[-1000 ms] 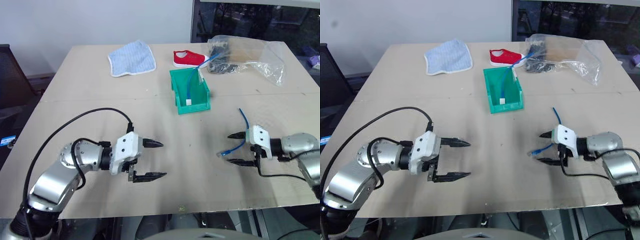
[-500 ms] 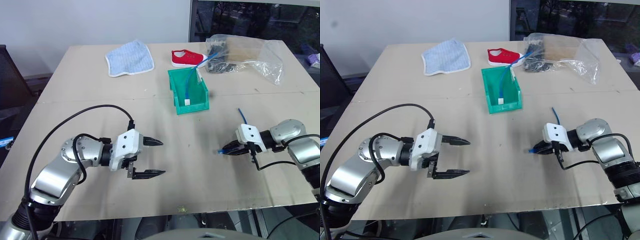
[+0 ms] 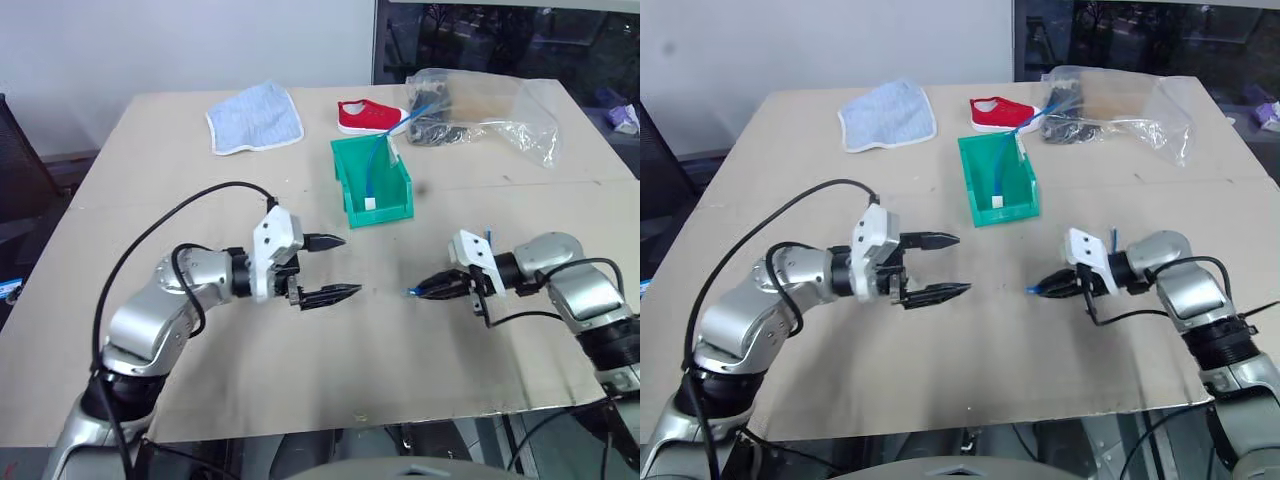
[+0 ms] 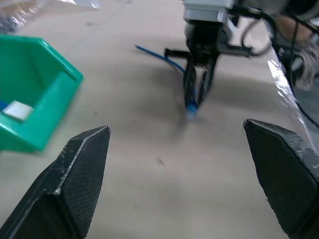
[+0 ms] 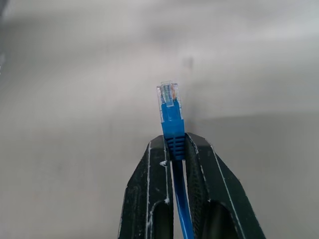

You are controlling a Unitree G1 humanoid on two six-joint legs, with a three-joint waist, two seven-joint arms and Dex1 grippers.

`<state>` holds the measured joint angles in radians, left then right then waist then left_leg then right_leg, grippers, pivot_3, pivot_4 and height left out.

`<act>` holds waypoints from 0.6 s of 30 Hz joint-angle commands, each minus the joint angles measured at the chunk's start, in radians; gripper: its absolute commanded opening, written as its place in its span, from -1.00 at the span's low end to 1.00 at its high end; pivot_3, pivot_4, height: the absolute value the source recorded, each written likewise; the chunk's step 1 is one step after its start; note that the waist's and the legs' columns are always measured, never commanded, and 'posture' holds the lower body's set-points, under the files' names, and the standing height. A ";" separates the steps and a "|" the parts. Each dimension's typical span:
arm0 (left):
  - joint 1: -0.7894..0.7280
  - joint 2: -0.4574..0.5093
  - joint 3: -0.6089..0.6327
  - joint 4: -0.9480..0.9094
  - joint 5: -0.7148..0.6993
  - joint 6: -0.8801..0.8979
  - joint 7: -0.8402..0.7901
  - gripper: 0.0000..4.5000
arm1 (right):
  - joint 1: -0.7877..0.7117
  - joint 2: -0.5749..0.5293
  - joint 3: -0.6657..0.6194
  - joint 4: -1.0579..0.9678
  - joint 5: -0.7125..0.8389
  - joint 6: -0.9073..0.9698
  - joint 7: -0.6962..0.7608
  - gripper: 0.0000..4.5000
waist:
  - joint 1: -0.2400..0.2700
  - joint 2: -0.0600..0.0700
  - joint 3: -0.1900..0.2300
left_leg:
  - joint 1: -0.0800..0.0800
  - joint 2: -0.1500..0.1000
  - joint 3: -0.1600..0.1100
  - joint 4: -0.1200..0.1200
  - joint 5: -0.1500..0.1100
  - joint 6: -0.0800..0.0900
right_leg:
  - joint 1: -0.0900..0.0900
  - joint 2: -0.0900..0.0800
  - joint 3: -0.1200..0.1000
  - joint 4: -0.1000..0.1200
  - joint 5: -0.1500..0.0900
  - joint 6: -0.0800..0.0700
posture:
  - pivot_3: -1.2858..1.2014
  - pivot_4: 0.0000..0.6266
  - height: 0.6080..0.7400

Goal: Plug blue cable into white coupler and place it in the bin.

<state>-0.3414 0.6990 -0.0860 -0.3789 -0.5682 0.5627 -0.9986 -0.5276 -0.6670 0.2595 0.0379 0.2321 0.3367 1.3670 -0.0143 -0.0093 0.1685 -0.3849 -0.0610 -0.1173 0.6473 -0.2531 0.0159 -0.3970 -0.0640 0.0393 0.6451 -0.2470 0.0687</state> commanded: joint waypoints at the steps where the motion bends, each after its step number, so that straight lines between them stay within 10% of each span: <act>1: -0.069 0.001 -0.049 0.061 0.034 -0.040 -0.079 0.96 | -0.069 0.052 -0.001 -0.015 0.022 0.036 -0.028 -0.99 | 0.001 0.000 0.000 | 0.000 0.000 0.000 0.000 0.000 -0.001 | 0.000 0.001 0.000 0.000 0.000 0.000 | 0.03 -0.52 1.00; 18: -0.277 -0.091 -0.250 0.352 0.278 -0.205 -0.231 0.96 | -0.169 0.105 0.112 0.038 -0.117 0.051 -0.094 -0.99 | -0.002 0.000 0.000 | -0.015 -0.003 0.000 0.004 0.001 -0.001 | -0.016 0.001 0.001 0.008 0.000 0.001 | 0.03 -0.52 1.00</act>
<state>-0.6052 0.6086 -0.3373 -0.0183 -0.2962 0.3779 -1.2187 -0.6775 -0.5614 0.3719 0.0893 0.1271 0.3875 1.2809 -0.0165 -0.0095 0.1683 -0.3993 -0.0643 -0.1172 0.6520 -0.2518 0.0142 -0.4130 -0.0627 0.0404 0.6544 -0.2466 0.0697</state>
